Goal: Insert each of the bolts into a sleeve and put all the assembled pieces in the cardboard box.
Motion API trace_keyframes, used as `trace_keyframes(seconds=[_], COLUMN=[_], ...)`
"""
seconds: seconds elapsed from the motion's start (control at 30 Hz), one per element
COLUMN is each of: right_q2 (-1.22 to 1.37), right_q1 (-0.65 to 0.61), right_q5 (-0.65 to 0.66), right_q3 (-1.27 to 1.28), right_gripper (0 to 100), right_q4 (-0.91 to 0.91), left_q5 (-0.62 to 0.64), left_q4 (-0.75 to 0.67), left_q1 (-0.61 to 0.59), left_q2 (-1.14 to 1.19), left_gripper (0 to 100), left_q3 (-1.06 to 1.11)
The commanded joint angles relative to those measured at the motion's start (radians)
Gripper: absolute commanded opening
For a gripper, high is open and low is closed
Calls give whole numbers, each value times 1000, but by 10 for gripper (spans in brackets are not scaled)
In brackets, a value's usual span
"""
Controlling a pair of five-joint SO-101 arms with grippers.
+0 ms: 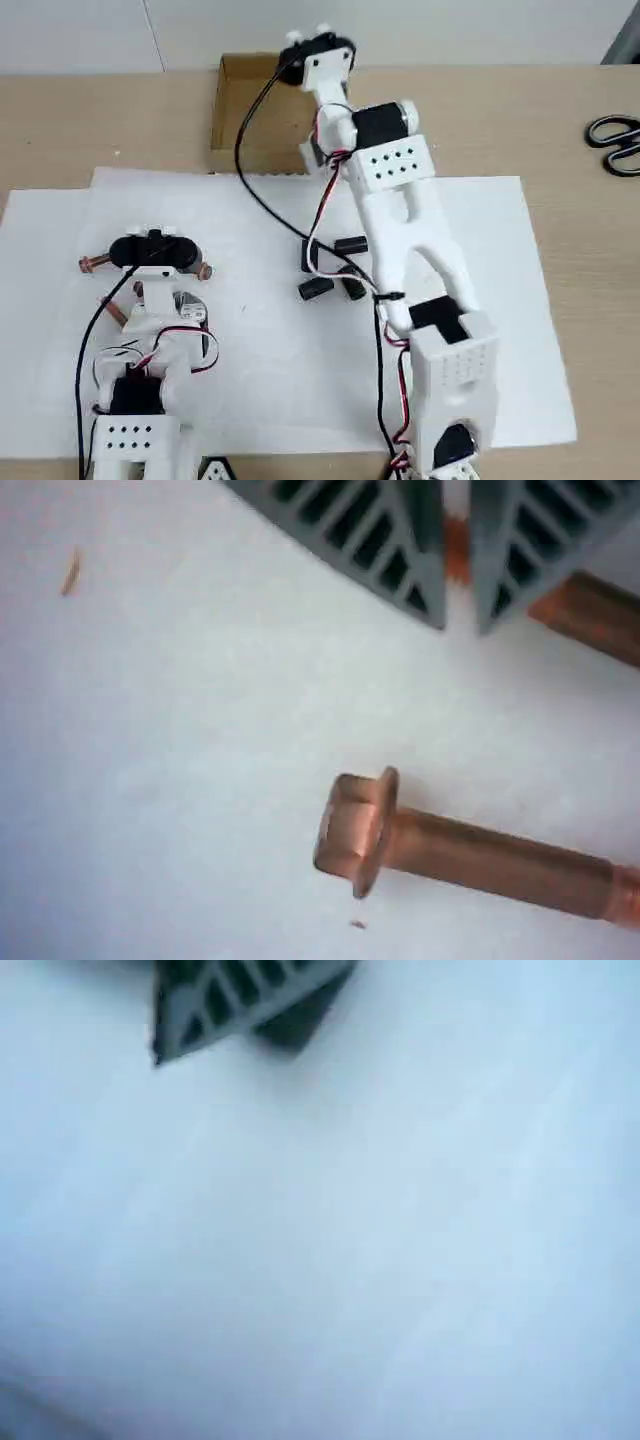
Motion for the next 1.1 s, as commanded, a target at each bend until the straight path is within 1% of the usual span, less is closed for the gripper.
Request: trace_keyframes(seconds=[0.0, 0.23, 0.3, 0.47, 0.67, 0.77, 1.07], right_q2=[-77, -84, -81, -76, -77, -74, 15], right_q1=[-33, -67, -76, -128, -176, -177, -176], right_q5=[-101, -272, -315, -376, -446, -470, -465], right_q3=[-44, -40, -40, -18, 123, 130, 130], right_gripper=[231, 231, 231, 230, 230, 230, 230], right_q4=[122, 148, 148, 150, 147, 143, 140], left_q5=[2, 2, 3, 5, 5, 5, 5], left_q4=[-21, -21, -21, -21, -18, -17, -17], left_q1=[3, 0, -26, -37, -41, -43, -43], left_q2=[-9, -9, -9, -9, -9, -9, -9], left_gripper=[6, 6, 6, 6, 6, 6, 6], left_q3=[-5, -5, -5, -5, -5, -4, -4])
